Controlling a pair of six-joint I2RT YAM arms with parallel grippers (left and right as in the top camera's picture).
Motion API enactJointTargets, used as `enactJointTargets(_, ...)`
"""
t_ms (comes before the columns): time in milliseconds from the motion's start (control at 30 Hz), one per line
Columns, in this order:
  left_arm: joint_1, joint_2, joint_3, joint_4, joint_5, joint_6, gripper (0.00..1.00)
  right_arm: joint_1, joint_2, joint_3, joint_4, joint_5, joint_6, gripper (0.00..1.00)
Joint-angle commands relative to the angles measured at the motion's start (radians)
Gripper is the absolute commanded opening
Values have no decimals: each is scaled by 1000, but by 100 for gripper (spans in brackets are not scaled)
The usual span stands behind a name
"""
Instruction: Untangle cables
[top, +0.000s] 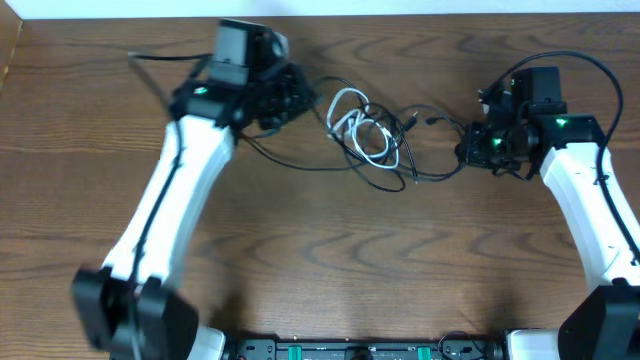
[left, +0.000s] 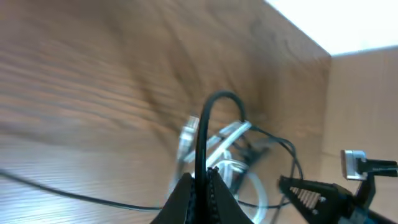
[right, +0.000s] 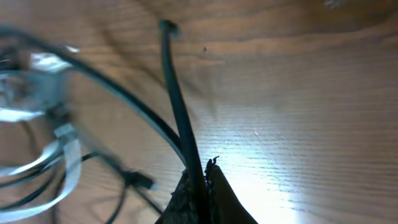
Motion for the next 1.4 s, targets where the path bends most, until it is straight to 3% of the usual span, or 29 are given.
enactJointTargets(0, 63, -66, 11, -33, -203, 80, 8, -53, -17, 0, 0, -15, 5, 1)
enactJointTargets(233, 170, -98, 11, -86, -246, 117, 7, -145, -17, 0, -1, -60, -60, 1)
enactJointTargets(533, 211, -98, 11, -107, -316, 161, 7, -278, -17, 13, 0, -66, -103, 1)
enactJointTargets(633, 213, -98, 11, -119, -328, 161, 7, -325, -17, 18, 5, -156, -123, 3)
enactJointTargets(867, 175, -91, 10, -153, -266, 161, 8, -299, -17, 18, 3, -251, -139, 5)
enactJointTargets(933, 149, -77, 10, -153, -209, 161, 8, -277, -17, 18, 3, -250, -138, 17)
enactJointTargets(967, 132, -67, 10, -152, -184, 161, 8, -268, -17, 18, 3, -247, -138, 27)
enactJointTargets(1000, 114, -56, 10, -150, -162, 161, 8, -261, -17, 18, 3, -243, -138, 43)
enactJointTargets(1067, 82, -32, 10, -140, -129, 161, 8, -256, -17, 18, 5, -240, -134, 64)
enactJointTargets(1233, 4, 44, 10, -86, -90, 161, 8, -256, -17, 69, -40, -317, -144, 79)
enactJointTargets(1367, -48, 107, 10, -9, 29, 161, 8, -256, -17, 193, -162, -305, -175, 88)
